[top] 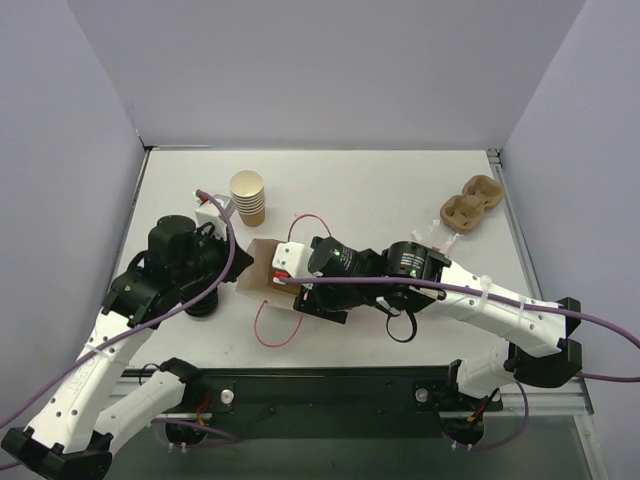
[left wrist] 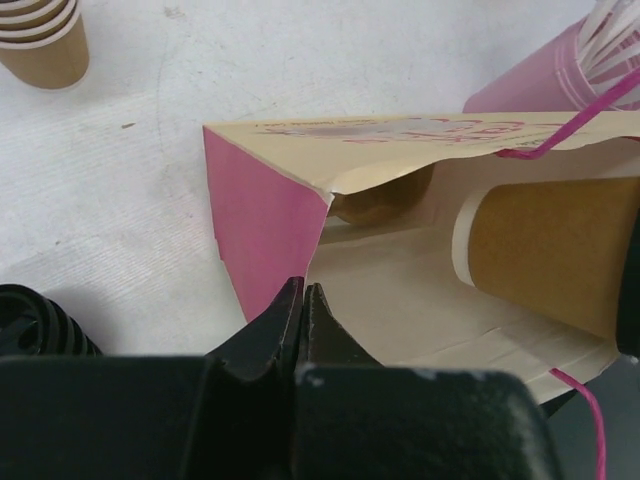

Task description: Pack the takeout coffee

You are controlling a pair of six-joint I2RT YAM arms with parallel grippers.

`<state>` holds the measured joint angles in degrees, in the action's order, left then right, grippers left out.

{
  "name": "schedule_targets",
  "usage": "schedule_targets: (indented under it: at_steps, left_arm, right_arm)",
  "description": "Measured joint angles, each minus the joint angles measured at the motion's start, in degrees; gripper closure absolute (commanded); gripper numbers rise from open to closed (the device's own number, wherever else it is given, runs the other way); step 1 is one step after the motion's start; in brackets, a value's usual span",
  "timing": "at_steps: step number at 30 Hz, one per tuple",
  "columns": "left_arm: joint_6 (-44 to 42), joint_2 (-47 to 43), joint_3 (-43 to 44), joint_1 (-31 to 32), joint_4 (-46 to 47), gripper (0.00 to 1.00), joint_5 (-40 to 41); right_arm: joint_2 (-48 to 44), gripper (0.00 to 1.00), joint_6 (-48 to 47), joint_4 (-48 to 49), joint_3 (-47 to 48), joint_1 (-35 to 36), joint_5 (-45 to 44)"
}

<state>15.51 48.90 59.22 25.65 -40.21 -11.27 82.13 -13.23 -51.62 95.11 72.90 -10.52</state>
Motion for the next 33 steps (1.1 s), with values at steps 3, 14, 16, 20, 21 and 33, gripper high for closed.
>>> schedule_targets:
  at_steps: [3,14,16,20,21,33]
  left_arm:
    - [-0.09,-1.51,-1.88,0.0,2.73,1.0,-2.8]
    - [0.37,-11.15,-15.17,0.02,19.89,1.0,-13.46]
    - [0.31,-12.66,-17.33,0.02,22.14,1.0,-15.1]
    - [-0.72,-13.86,-18.56,0.02,23.8,1.0,-17.29]
    - [-0.94,-13.86,-18.56,0.0,24.17,1.0,-17.59]
    - [-2.08,-19.67,-23.19,0.02,25.22,1.0,-20.72]
  right_arm:
    - [-0.04,0.54,-1.53,0.2,0.02,-0.92,-0.48]
    - [-0.31,0.55,-10.58,6.97,-6.75,-3.82,-1.86]
    - [-0.33,0.55,-11.61,8.04,-8.72,-3.82,-1.92]
    - [-0.35,0.56,-13.55,9.53,-11.8,-3.54,-2.01]
    - [-0.37,0.57,-13.84,9.84,-12.37,-3.23,-2.14]
    - [-3.58,0.58,-17.88,18.91,-24.24,-0.33,-5.81]
